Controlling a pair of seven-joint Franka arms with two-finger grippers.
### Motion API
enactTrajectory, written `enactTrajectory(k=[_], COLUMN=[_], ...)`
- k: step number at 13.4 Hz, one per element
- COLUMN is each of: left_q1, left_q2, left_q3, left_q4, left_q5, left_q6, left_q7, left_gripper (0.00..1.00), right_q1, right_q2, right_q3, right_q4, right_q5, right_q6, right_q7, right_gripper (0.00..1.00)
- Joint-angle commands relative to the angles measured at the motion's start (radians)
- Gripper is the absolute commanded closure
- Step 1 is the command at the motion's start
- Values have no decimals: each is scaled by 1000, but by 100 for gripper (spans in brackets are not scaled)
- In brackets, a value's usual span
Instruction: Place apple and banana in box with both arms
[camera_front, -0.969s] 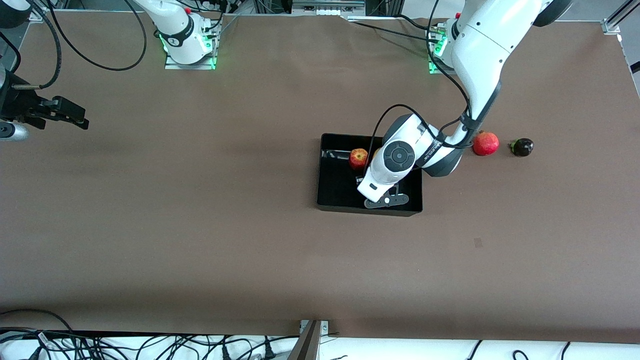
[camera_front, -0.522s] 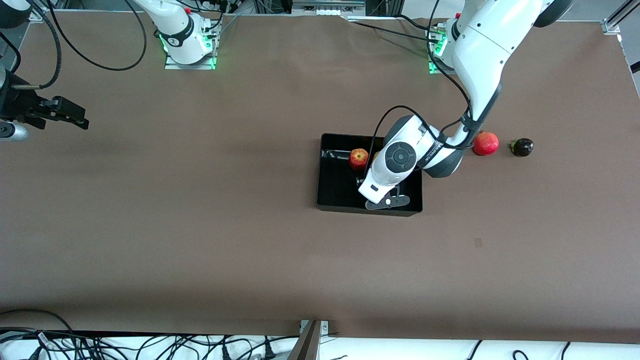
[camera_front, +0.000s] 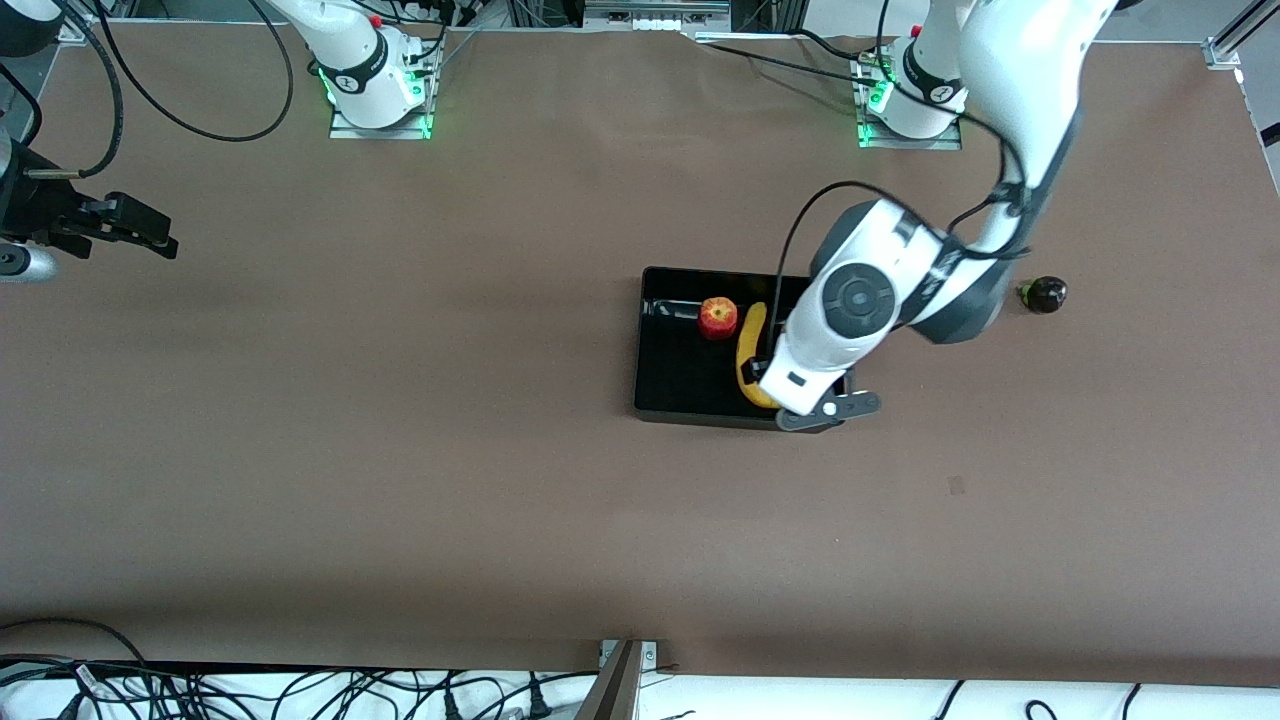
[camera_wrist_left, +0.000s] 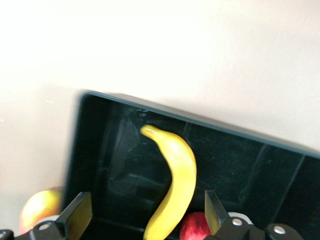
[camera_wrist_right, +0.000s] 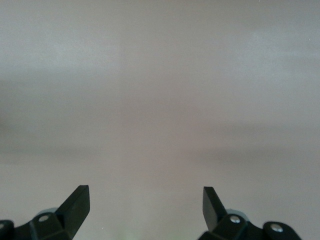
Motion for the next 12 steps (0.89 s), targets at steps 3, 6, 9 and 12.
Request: enactTrajectory(k=[3,6,9,12], left_q1=[106,204,232,232], left_q2=[-205,-305,-397,-472], left_q3=[4,7,88,172], left_q4=[-18,-17,-18,-23], left_q5=[-45,-80,-80,-81], left_q6=[-165,-234,-336,-359], left_q7=[41,169,311,412], left_gripper=[0,0,0,0], right_q1=[-7,-7,-7,-7], right_q2=[-3,-3,-3,-3], right_q3=[9,9,9,9], right_q4=[10,10,10,10], right_q5=[4,4,4,4], right_q6=[-14,-14,-13,-14], right_q7=[9,3,3,4], right_gripper=[0,0,0,0])
